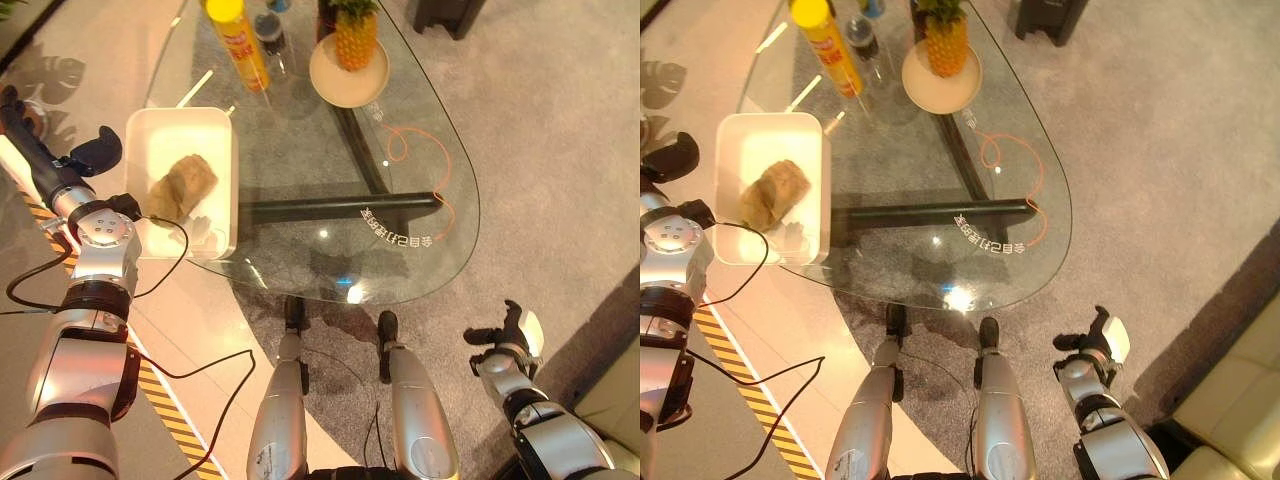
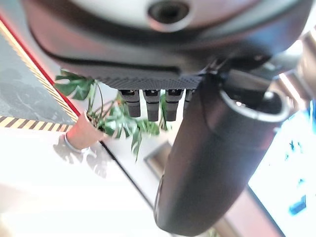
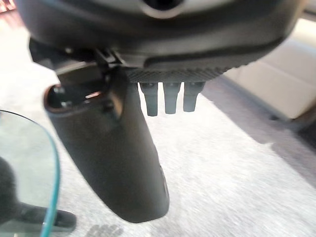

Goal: Wipe the table with a cloth and put it in the basket.

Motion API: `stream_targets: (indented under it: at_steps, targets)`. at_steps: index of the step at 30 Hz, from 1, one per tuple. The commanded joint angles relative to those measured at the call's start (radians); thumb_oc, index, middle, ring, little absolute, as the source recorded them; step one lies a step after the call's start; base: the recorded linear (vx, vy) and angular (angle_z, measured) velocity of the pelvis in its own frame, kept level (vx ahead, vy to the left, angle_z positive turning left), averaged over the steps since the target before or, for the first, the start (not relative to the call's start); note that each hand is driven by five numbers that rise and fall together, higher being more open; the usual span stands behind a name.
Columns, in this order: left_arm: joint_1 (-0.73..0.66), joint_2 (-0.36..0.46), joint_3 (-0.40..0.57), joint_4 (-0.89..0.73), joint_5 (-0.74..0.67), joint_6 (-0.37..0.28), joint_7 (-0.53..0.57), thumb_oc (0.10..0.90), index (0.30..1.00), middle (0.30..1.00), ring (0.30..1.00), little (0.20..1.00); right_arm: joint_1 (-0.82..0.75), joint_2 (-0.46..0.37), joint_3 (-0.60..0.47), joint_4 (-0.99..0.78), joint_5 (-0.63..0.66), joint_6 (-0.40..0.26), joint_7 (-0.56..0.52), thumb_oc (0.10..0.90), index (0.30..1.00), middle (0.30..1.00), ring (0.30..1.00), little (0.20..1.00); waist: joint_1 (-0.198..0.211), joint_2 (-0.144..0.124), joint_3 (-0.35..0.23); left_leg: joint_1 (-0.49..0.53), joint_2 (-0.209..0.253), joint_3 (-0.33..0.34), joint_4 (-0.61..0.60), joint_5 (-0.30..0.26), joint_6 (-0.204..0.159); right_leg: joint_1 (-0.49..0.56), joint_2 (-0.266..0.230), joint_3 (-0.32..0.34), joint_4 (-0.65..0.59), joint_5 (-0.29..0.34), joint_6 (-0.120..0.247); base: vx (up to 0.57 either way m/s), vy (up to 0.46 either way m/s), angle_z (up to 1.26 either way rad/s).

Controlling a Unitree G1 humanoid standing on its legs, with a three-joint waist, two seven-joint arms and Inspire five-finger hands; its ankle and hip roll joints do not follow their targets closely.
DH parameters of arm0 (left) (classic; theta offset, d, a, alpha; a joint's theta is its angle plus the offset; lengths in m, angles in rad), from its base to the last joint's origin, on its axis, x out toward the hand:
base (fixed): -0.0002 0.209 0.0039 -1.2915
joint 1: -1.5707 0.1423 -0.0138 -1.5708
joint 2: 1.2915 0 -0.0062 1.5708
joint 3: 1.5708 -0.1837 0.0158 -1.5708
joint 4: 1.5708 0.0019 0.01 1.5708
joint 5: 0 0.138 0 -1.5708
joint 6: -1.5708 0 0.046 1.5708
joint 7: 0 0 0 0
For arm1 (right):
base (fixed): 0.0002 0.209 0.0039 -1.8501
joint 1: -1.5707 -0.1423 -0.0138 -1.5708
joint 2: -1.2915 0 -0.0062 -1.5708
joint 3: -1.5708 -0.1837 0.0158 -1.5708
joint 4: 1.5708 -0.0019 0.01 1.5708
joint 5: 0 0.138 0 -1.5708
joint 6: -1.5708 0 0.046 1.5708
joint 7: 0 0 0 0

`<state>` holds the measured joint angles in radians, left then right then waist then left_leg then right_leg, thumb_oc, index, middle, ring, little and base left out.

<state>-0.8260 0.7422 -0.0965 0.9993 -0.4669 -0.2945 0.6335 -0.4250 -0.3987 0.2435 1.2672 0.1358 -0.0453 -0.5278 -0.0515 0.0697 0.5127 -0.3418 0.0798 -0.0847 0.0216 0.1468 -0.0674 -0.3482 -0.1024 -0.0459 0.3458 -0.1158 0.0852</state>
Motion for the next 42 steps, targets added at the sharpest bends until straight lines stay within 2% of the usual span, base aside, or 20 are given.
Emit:
stream_targets:
  at_steps: [1, 5, 10, 14, 17, 18, 19, 21, 25, 28, 35, 42]
  targets:
    - [0.085, 0.014, 0.076, -0.011, -0.02, -0.11, -0.084, 0.8, 0.9, 0.9, 0.9, 0.9, 0.119, -0.04, -0.003, 0.032, -0.033, -0.036, 0.088, 0.8, 0.9, 0.9, 0.9, 0.9, 0.013, -0.022, -0.188, 0.125, -0.095, 0.1, -0.047, -0.101, 0.016, 0.08, 0.016, 0.008, -0.252, 0.12, 0.012, 0.16, 0.018, 0.04]
    - [0.253, -0.068, 0.138, -0.025, -0.034, -0.098, -0.182, 0.8, 0.9, 0.9, 0.9, 0.9, 0.196, -0.033, -0.02, 0.035, -0.063, -0.021, 0.194, 0.8, 0.9, 0.9, 0.9, 0.9, 0.013, -0.023, -0.252, 0.217, -0.088, 0.102, -0.082, -0.108, 0.011, 0.191, 0.016, -0.001, -0.301, 0.113, 0.008, 0.17, 0.017, 0.06]
    - [0.415, -0.175, 0.126, 0.035, 0.047, -0.029, -0.282, 0.8, 0.9, 0.9, 0.9, 0.9, 0.26, -0.011, -0.031, 0.064, -0.127, 0.009, 0.304, 0.8, 0.9, 0.9, 0.9, 0.9, 0.023, -0.035, -0.32, 0.291, -0.078, 0.106, -0.108, -0.115, 0.011, 0.283, 0.012, -0.022, -0.35, 0.122, 0.016, 0.12, -0.014, 0.15]
    - [0.501, -0.235, 0.096, 0.129, 0.106, 0.01, -0.343, 0.8, 0.9, 0.9, 0.9, 0.9, 0.283, 0.001, -0.031, 0.09, -0.167, 0.037, 0.34, 0.8, 0.9, 0.9, 0.9, 0.9, 0.029, -0.04, -0.363, 0.327, -0.071, 0.113, -0.109, -0.125, 0.009, 0.33, 0.011, -0.033, -0.375, 0.128, 0.019, 0.1, -0.008, 0.02]
    - [0.577, -0.296, 0.09, 0.229, 0.162, 0.081, -0.421, 0.8, 0.9, 0.9, 0.9, 0.9, 0.297, 0.014, -0.037, 0.11, -0.232, 0.067, 0.373, 0.8, 0.9, 0.9, 0.9, 0.9, 0.037, -0.041, -0.397, 0.357, -0.065, 0.122, -0.109, -0.135, 0.008, 0.373, 0.008, -0.048, -0.393, 0.131, 0.02, 0.09, 0.002, -0.08]
    - [0.587, -0.303, 0.087, 0.237, 0.163, 0.082, -0.424, 0.8, 0.9, 0.9, 0.9, 0.9, 0.297, 0.015, -0.038, 0.111, -0.238, 0.071, 0.376, 0.8, 0.9, 0.9, 0.9, 0.9, 0.038, -0.041, -0.398, 0.361, -0.065, 0.122, -0.109, -0.136, 0.008, 0.379, 0.008, -0.05, -0.395, 0.131, 0.02, 0.06, 0.001, -0.05]
    - [0.621, -0.327, 0.084, 0.275, 0.174, 0.135, -0.464, 0.8, 0.9, 0.9, 0.9, 0.9, 0.295, 0.024, -0.04, 0.118, -0.251, 0.079, 0.388, 0.8, 0.9, 0.9, 0.9, 0.9, 0.044, -0.039, -0.407, 0.375, -0.063, 0.122, -0.109, -0.14, 0.007, 0.397, 0.006, -0.055, -0.399, 0.129, 0.021, 0.07, -0.005, 0.0]
    - [0.671, -0.357, 0.079, 0.326, 0.254, 0.188, -0.524, 0.8, 0.9, 0.9, 0.9, 0.9, 0.289, 0.04, -0.044, 0.118, -0.27, 0.09, 0.403, 0.8, 0.9, 0.9, 0.9, 0.9, 0.052, -0.042, -0.418, 0.392, -0.063, 0.121, -0.109, -0.145, 0.008, 0.421, 0.003, -0.062, -0.409, 0.129, 0.02, 0.07, -0.006, 0.0]
    - [0.711, -0.391, 0.045, 0.36, 0.343, 0.292, -0.604, 0.8, 0.9, 0.9, 0.9, 0.9, 0.28, 0.059, -0.035, 0.118, -0.304, 0.095, 0.425, 0.8, 0.9, 0.9, 0.9, 0.9, 0.054, -0.043, -0.425, 0.411, -0.059, 0.131, -0.109, -0.152, 0.009, 0.441, 0.0, -0.065, -0.418, 0.129, 0.02, 0.03, 0.007, -0.01]
    - [0.721, -0.405, 0.0, 0.368, 0.415, 0.304, -0.641, 0.8, 0.9, 0.9, 0.9, 0.9, 0.277, 0.067, -0.027, 0.124, -0.322, 0.101, 0.435, 0.8, 0.9, 0.9, 0.9, 0.9, 0.053, -0.042, -0.43, 0.422, -0.058, 0.137, -0.109, -0.158, 0.011, 0.451, -0.001, -0.068, -0.421, 0.128, 0.019, 0.02, 0.013, -0.02]
    - [0.719, -0.432, -0.057, 0.367, 0.44, 0.351, -0.678, 0.8, 0.9, 0.9, 0.9, 0.9, 0.274, 0.085, -0.001, 0.146, -0.355, 0.126, 0.46, 0.8, 0.9, 0.9, 0.9, 0.9, 0.054, -0.045, -0.437, 0.437, -0.053, 0.141, -0.109, -0.164, 0.013, 0.463, -0.006, -0.073, -0.425, 0.127, 0.019, 0.0, 0.0, 0.0]
    - [0.71, -0.439, -0.079, 0.364, 0.453, 0.358, -0.672, 0.8, 0.9, 0.9, 0.9, 0.9, 0.269, 0.088, 0.019, 0.154, -0.361, 0.132, 0.474, 0.8, 0.9, 0.9, 0.9, 0.9, 0.051, -0.05, -0.441, 0.448, -0.05, 0.132, -0.109, -0.169, 0.017, 0.468, 0.004, -0.053, -0.426, 0.125, 0.016, 0.01, -0.002, -0.01]
